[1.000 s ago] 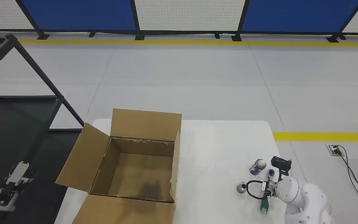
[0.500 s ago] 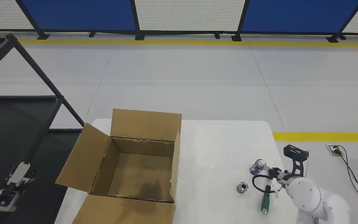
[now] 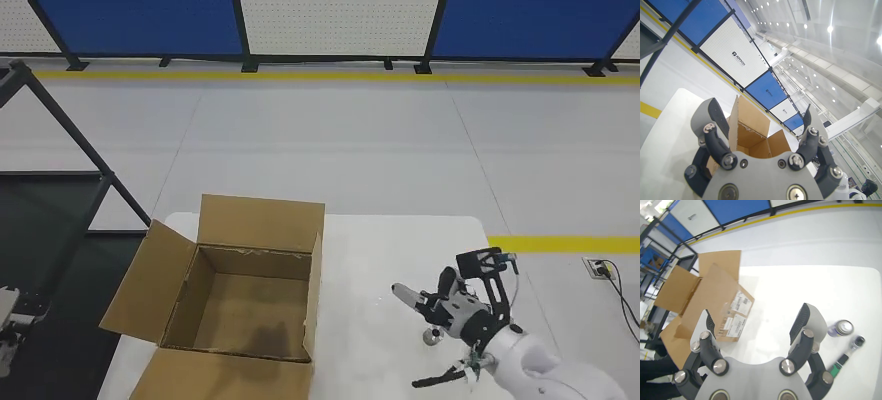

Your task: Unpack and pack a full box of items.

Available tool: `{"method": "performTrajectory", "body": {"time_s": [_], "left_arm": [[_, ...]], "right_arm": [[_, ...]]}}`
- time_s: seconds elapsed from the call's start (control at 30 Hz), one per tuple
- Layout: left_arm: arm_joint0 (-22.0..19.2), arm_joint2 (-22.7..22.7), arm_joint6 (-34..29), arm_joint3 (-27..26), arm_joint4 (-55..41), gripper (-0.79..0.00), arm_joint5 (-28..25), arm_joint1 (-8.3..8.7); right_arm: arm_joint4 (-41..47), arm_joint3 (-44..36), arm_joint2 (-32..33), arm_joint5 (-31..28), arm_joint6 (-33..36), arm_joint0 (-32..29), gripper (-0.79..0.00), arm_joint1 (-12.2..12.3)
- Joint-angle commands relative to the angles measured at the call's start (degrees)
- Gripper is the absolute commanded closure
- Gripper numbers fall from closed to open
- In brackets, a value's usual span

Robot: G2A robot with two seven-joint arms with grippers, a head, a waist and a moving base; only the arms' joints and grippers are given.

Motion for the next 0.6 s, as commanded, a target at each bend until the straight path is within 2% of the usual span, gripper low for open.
{"method": "performTrajectory", "body": {"time_s": [0.0, 0.13, 0.27, 0.37, 0.57], "left_arm": [[0.11, -0.49, -0.54, 0.73, 1.42, -0.785, 0.77, 0.07], [-0.05, -0.65, -1.37, 2.25, 4.20, -0.785, 0.81, 0.19], [0.09, -0.52, -1.46, 3.03, 5.64, -0.785, 0.52, 0.17], [0.12, -0.38, -1.52, 3.22, 5.75, -0.785, 0.28, 0.13], [-0.28, 0.19, -2.00, 2.84, 5.87, -0.785, 0.37, 0.13]], "right_arm": [[-0.68, 1.78, -3.60, -1.84, 1.58, 1.70, -0.785, 0.15], [-2.40, 5.33, -11.87, -3.63, 4.64, 6.00, -0.785, 0.14], [-1.22, 6.20, -16.92, -6.90, 8.21, 8.38, -0.760, 0.30], [-0.05, 4.67, -18.53, -10.11, 8.96, 8.04, -0.776, 0.62], [-1.48, 2.30, -18.99, -11.27, 8.33, 5.42, -0.785, 1.38]]}}
